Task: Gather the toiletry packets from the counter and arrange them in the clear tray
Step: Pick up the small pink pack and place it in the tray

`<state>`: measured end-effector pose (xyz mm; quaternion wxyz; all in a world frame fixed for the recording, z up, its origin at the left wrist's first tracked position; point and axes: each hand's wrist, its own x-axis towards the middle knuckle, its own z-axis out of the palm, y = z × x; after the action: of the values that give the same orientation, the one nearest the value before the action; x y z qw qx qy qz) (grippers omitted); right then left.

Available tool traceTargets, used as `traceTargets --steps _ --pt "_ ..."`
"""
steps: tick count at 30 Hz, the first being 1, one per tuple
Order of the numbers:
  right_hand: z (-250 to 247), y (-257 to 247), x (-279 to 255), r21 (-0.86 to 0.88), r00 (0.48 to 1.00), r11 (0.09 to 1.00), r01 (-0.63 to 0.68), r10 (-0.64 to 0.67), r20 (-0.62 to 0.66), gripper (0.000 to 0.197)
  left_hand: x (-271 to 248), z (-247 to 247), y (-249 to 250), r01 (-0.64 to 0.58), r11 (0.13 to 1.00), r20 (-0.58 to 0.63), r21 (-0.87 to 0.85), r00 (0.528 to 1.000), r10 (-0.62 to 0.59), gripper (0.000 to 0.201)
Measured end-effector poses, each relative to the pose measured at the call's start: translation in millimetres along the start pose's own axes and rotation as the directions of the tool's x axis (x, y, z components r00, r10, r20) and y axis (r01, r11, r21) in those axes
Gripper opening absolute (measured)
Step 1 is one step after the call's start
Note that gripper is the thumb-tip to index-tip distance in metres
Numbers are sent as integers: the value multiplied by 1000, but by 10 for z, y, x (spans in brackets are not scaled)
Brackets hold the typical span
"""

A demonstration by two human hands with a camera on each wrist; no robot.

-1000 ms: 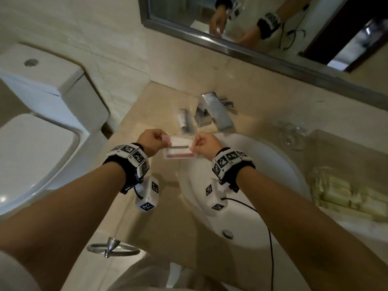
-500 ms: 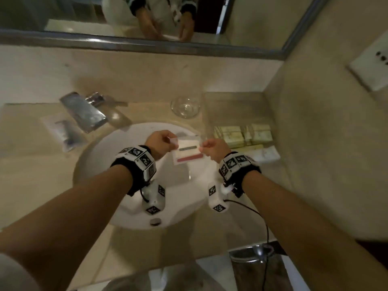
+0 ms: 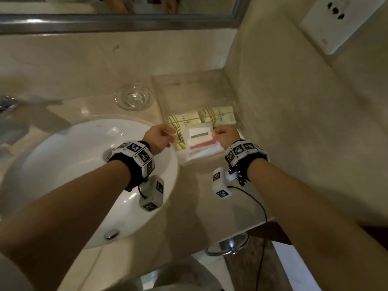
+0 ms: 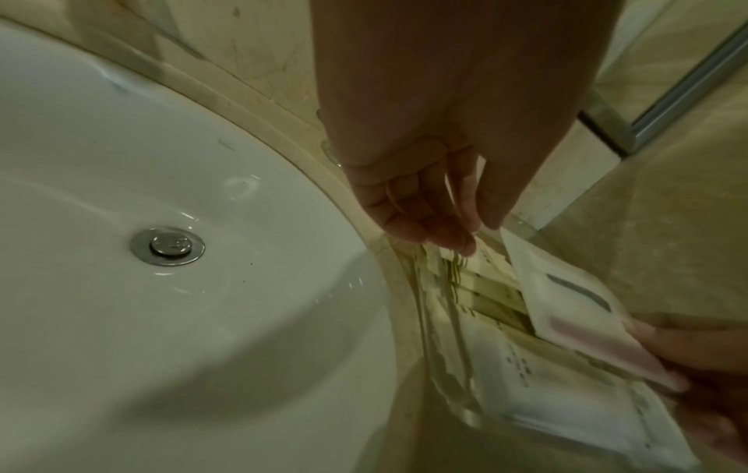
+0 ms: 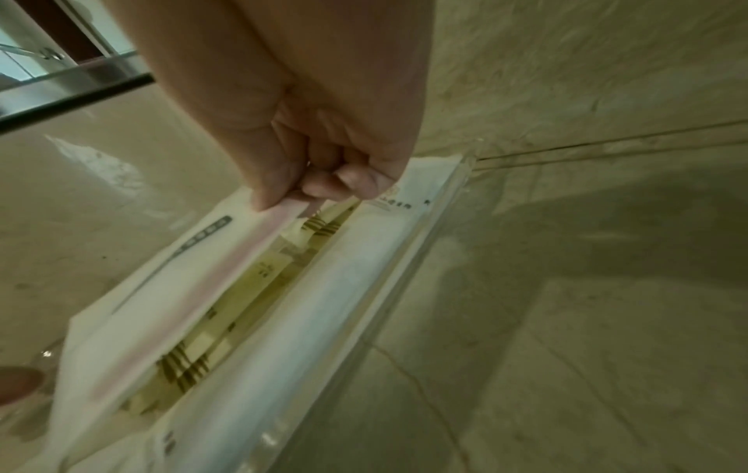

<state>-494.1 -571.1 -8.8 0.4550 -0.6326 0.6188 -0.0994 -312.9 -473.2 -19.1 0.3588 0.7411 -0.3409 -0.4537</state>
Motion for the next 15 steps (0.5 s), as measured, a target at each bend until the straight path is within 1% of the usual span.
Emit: traceTargets --steps 2,4,7,12,15 --pt "34 -38 53 10 1000 1000 14 -14 9 29 50 -3 -28 12 1000 -5 -4 1000 -12 16" --pt "82 -70 115 13 999 999 48 -48 12 25 101 -7 -49 15 1000 -21 -8 1000 -15 21" --pt "157 -108 168 -9 996 996 89 -88 16 21 158 -9 -52 19 1000 -32 -19 999 -19 23" --pt "213 -154 228 25 996 995 94 -94 -1 23 222 -13 -14 27 1000 -48 -5 999 -27 23" --pt "227 -162 253 -54 996 996 77 -75 43 24 249 6 -8 25 999 -74 45 997 -22 21"
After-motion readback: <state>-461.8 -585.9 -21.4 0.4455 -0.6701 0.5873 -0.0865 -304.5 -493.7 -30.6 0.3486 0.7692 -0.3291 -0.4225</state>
